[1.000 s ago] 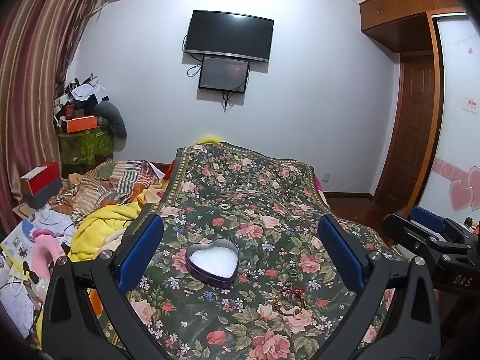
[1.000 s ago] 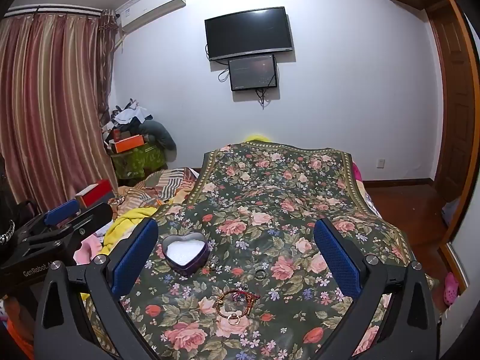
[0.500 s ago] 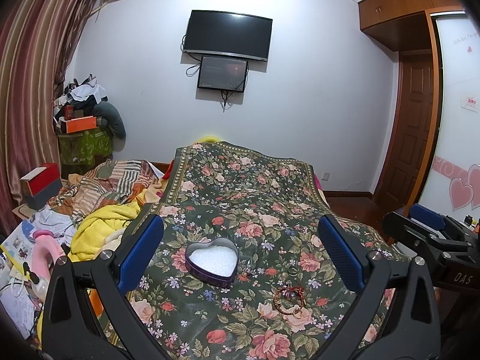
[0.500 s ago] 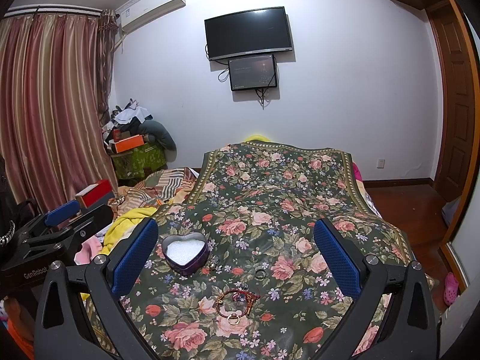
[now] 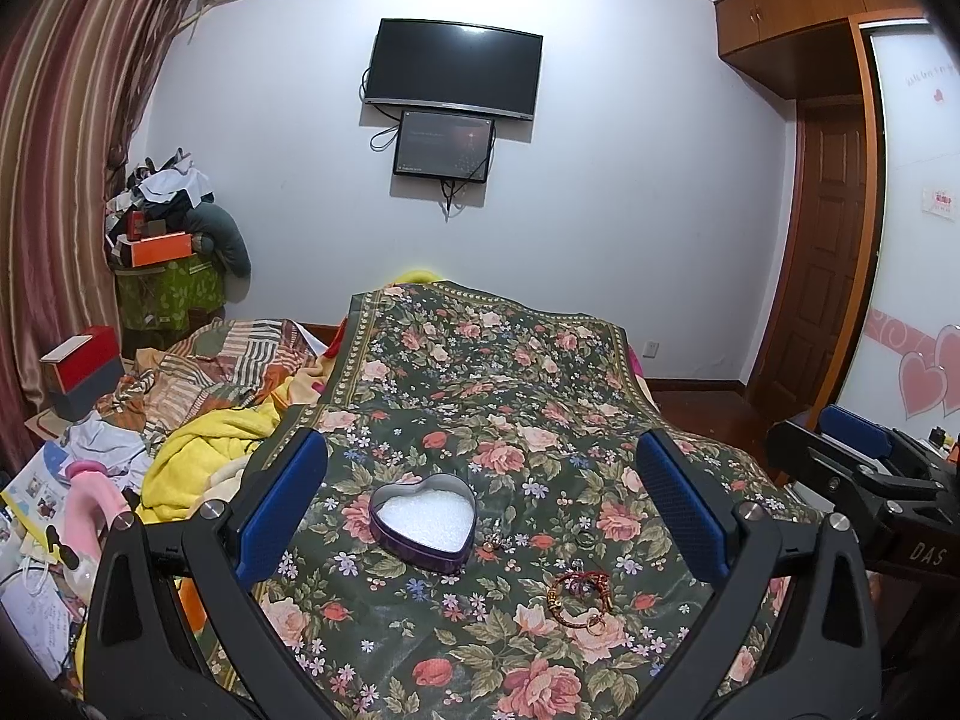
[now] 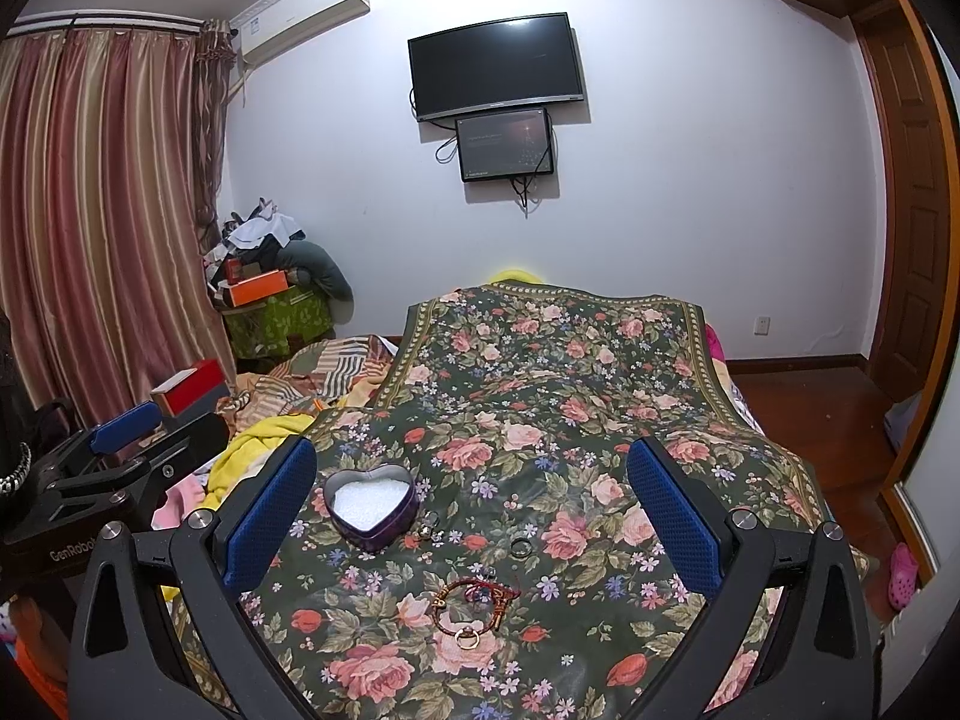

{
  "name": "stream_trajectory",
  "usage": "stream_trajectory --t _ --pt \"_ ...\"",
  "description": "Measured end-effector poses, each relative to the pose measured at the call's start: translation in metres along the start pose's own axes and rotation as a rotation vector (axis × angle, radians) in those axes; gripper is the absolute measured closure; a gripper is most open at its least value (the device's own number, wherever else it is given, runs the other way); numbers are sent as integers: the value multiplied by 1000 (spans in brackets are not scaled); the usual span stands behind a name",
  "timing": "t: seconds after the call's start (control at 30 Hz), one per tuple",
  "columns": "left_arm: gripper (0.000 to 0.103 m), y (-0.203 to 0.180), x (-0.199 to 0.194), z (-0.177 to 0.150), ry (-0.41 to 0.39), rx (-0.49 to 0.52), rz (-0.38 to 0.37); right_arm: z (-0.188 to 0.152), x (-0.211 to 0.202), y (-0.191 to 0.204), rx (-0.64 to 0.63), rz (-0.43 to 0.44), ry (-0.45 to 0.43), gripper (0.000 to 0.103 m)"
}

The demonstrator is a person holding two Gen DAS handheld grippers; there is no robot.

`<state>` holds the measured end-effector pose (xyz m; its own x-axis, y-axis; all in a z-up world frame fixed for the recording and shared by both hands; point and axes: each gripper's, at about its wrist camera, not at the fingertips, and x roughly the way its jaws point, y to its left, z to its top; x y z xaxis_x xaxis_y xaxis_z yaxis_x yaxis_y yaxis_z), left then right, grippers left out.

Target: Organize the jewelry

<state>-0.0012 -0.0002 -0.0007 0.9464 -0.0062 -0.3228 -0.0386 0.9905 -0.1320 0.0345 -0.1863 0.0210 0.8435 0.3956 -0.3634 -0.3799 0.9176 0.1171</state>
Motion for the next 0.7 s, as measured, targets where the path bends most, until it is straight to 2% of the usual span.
stream_trajectory --t 0.7 --pt "0 0 2 -2 1 0 1 -1 2 1 0 0 1 0"
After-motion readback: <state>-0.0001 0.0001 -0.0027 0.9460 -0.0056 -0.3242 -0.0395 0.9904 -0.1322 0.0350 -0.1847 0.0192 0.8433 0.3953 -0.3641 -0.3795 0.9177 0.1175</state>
